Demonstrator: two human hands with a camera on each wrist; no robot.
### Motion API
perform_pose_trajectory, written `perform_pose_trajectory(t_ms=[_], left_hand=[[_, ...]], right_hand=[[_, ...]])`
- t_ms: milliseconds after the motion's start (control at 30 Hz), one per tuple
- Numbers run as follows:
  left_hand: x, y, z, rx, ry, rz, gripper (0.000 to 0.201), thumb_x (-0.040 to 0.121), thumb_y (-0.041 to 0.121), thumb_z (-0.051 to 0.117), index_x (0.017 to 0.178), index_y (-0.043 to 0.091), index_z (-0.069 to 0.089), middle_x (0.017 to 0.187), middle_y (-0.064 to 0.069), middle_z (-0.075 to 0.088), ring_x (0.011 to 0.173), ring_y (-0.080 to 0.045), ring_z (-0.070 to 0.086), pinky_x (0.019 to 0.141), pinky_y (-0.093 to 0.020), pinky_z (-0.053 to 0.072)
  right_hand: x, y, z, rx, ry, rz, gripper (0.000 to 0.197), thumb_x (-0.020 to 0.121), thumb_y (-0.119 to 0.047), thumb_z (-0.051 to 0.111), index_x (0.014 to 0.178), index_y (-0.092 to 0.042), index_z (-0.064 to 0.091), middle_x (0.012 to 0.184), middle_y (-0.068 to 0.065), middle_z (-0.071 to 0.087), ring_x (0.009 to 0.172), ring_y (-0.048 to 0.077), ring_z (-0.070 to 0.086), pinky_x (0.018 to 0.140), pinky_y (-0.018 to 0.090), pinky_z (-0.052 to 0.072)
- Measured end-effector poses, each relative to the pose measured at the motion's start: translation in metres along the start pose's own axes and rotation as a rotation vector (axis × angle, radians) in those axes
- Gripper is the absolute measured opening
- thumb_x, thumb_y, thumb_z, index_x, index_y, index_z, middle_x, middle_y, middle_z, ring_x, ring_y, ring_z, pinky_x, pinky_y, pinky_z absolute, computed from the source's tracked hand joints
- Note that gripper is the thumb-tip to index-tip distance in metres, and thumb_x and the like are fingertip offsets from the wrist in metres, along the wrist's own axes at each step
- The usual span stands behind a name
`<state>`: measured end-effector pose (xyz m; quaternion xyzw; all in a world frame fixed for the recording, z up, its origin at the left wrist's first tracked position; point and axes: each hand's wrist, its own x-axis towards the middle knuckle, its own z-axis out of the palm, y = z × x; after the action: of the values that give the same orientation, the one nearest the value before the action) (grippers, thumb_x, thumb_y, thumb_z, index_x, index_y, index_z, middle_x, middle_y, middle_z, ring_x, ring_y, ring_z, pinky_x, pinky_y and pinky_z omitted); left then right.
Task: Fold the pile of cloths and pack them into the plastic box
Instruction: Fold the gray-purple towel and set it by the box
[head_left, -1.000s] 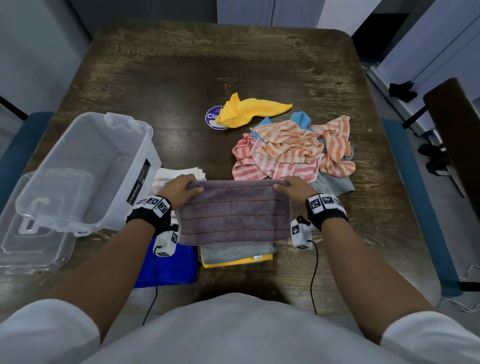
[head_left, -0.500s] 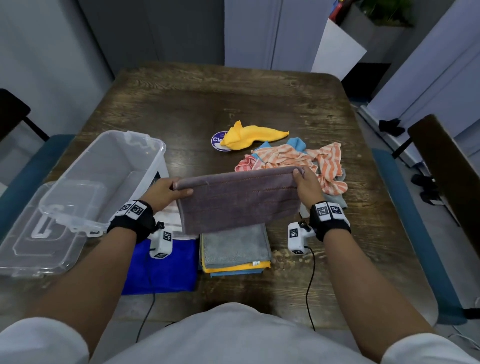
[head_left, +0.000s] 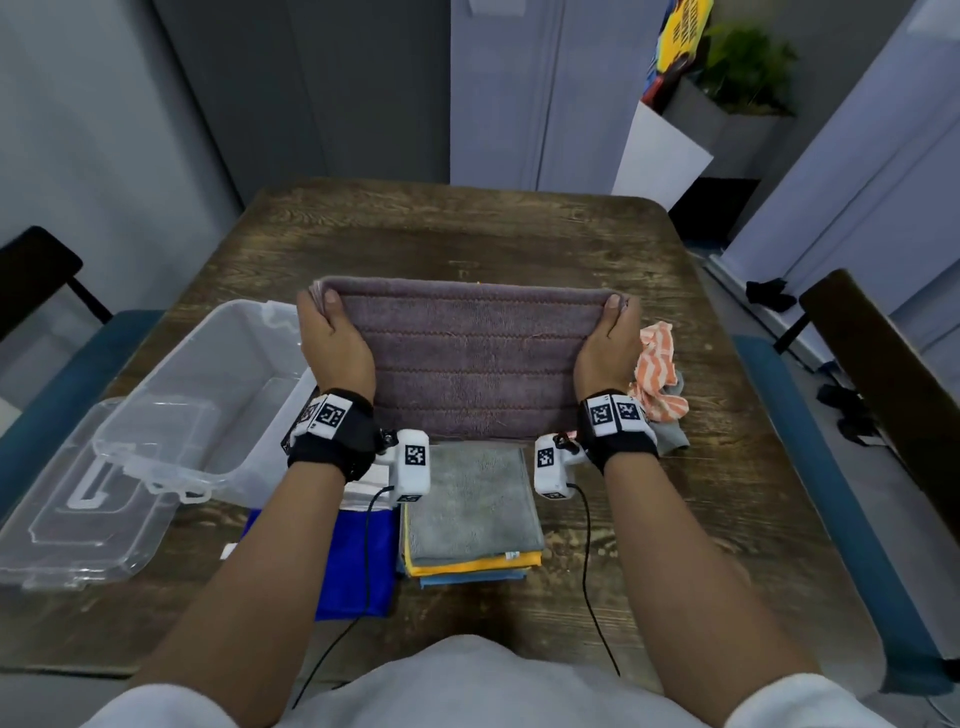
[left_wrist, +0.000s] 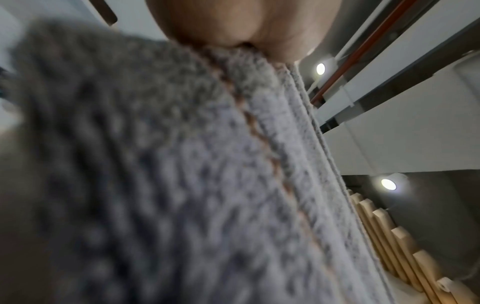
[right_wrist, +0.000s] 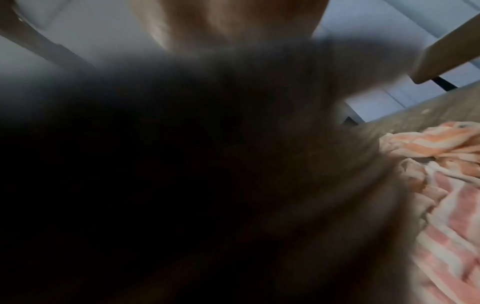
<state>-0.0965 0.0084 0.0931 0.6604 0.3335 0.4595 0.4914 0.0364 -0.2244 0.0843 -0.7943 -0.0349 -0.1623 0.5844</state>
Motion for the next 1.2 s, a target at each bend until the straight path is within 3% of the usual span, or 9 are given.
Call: perform_pose_trajectory(t_ms=[133,333,533,667,733,833,967,1100,1200], left_hand=[[0.008,0.023,0.000,-0.052,-0.037,0.063,0.018,0.108,0.028,0.038,0.102,0.018,0.051,0.091,0.009,0.056,0.085,-0.007,0.052,0.080,-0.023,0.044],[0.011,0.065,-0.003,-0.255,-0.390,0.072,0.030,0.102,0.051,0.046,0.091,0.030,0.064,0.094,0.003,0.064,0.093,-0.013,0.060,0.091,-0.043,0.053],[0.005,0.093,-0.005,-0.473,-0.630,0.008,0.028,0.105,0.043,0.044,0.095,0.023,0.061,0.105,-0.007,0.064,0.104,-0.021,0.059,0.101,-0.050,0.049],[-0.013,0.105,0.004,-0.642,-0.795,-0.144,0.031,0.101,0.041,0.045,0.101,0.012,0.056,0.102,-0.009,0.070,0.101,-0.023,0.067,0.091,-0.038,0.056],[-0.024,0.109,0.009,-0.688,-0.930,-0.188,0.028,0.099,0.038,0.044,0.098,0.011,0.053,0.088,-0.004,0.070,0.084,-0.017,0.067,0.078,-0.030,0.057],[-0.032,0.107,0.020,-0.570,-1.072,-0.096,0.026,0.102,0.030,0.042,0.100,0.006,0.052,0.082,0.001,0.060,0.072,-0.008,0.057,0.068,-0.021,0.049],[-0.028,0.099,0.030,-0.330,-1.042,0.140,0.020,0.103,0.029,0.050,0.103,0.014,0.064,0.097,-0.001,0.064,0.093,-0.015,0.059,0.086,-0.035,0.047],[-0.020,0.098,0.032,-0.321,-0.928,0.227,0.015,0.101,0.024,0.054,0.102,0.017,0.067,0.097,0.005,0.066,0.094,-0.009,0.059,0.087,-0.027,0.048],[-0.018,0.096,0.033,-0.342,-0.920,0.192,0.014,0.099,0.026,0.056,0.101,0.016,0.066,0.097,0.003,0.065,0.095,-0.010,0.059,0.088,-0.027,0.048]], right_hand=[[0.009,-0.015,-0.008,0.051,0.077,-0.042,0.030,0.110,-0.031,0.032,0.105,-0.009,0.052,0.084,-0.005,0.057,0.072,0.013,0.051,0.063,0.029,0.032],[0.021,-0.032,-0.019,0.257,0.084,-0.019,0.022,0.111,-0.026,0.030,0.103,-0.015,0.047,0.086,-0.010,0.053,0.070,-0.011,0.050,0.066,0.010,0.040],[0.027,-0.037,-0.023,0.615,0.091,0.162,0.023,0.105,-0.038,0.038,0.107,-0.021,0.053,0.114,0.009,0.060,0.105,0.020,0.058,0.098,0.044,0.051],[0.025,-0.052,-0.020,0.828,0.034,0.163,0.019,0.109,-0.026,0.037,0.103,-0.019,0.053,0.103,0.006,0.063,0.095,0.018,0.062,0.085,0.035,0.053],[0.020,-0.061,-0.017,0.850,-0.039,0.165,0.021,0.110,-0.028,0.037,0.102,-0.018,0.053,0.093,0.003,0.065,0.086,0.016,0.064,0.076,0.031,0.055],[0.010,-0.075,-0.010,0.955,-0.188,0.130,0.021,0.110,-0.026,0.037,0.100,-0.014,0.051,0.082,0.007,0.063,0.071,0.019,0.062,0.066,0.032,0.052],[-0.003,-0.088,-0.002,0.915,-0.421,0.052,0.019,0.108,-0.023,0.043,0.108,-0.007,0.054,0.084,0.012,0.055,0.069,0.019,0.053,0.061,0.030,0.047],[-0.014,-0.094,0.001,0.760,-0.586,-0.103,0.014,0.102,-0.016,0.052,0.102,-0.003,0.057,0.089,0.001,0.059,0.082,0.010,0.055,0.075,0.023,0.048],[-0.017,-0.098,0.003,0.784,-0.666,-0.077,0.008,0.097,-0.014,0.053,0.100,-0.006,0.055,0.087,-0.004,0.063,0.078,0.006,0.058,0.072,0.021,0.050]])
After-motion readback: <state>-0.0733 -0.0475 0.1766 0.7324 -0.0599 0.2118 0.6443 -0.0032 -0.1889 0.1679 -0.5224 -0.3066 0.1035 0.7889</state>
